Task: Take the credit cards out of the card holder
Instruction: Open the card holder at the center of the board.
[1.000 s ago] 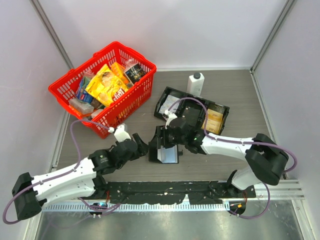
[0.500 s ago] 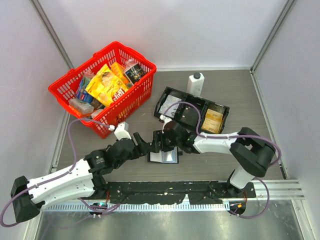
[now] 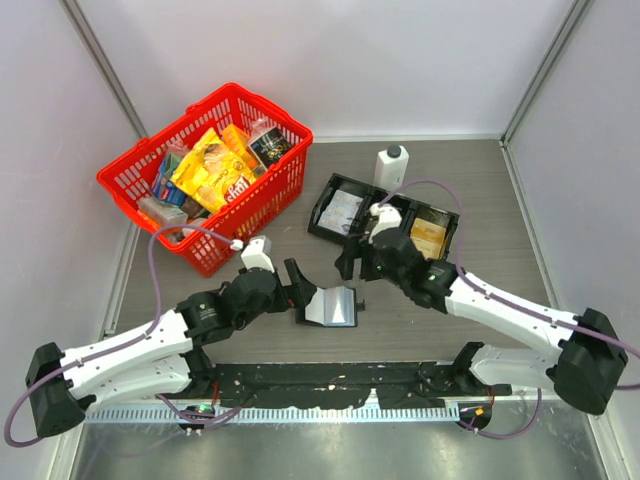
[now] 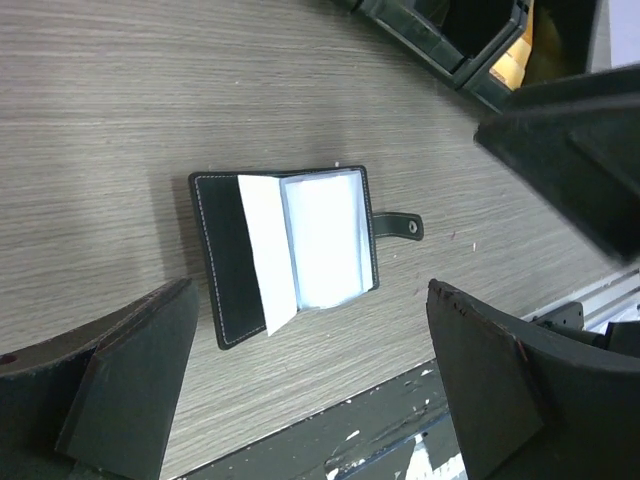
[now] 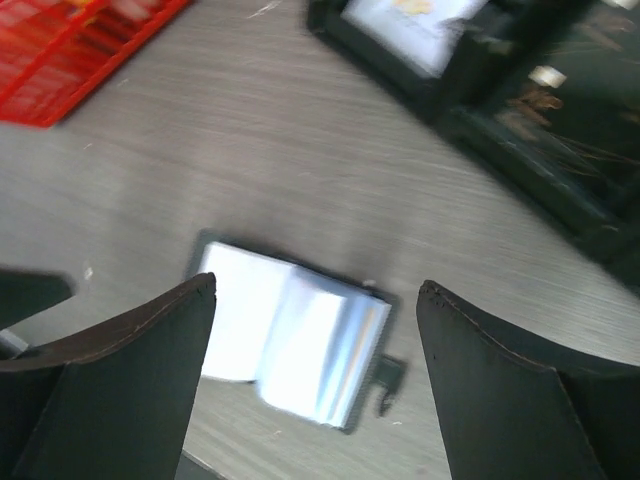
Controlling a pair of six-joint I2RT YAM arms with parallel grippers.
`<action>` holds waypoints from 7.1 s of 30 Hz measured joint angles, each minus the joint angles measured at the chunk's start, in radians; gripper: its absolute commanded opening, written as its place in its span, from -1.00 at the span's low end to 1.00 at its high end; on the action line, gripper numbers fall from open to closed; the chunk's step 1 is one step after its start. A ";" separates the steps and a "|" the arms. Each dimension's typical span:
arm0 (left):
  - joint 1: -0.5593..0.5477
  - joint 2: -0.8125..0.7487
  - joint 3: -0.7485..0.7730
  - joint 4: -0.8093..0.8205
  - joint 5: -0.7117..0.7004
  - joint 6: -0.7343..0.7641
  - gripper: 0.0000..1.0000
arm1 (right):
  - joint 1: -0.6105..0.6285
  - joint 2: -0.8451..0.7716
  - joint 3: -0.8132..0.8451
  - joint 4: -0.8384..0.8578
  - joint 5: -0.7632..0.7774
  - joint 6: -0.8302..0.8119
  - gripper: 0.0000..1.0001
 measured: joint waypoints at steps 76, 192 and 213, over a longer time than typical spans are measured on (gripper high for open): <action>0.000 0.362 -0.016 0.054 0.022 -0.079 -0.45 | -0.134 0.341 -0.029 0.080 -0.389 -0.032 0.10; 0.000 -0.057 -0.031 -0.074 -0.015 -0.154 0.99 | 0.017 0.245 0.176 -0.297 -0.211 0.058 0.33; 0.000 -0.244 -0.191 -0.137 0.136 -0.316 0.98 | 0.115 0.218 -0.008 -0.167 -0.089 0.356 0.08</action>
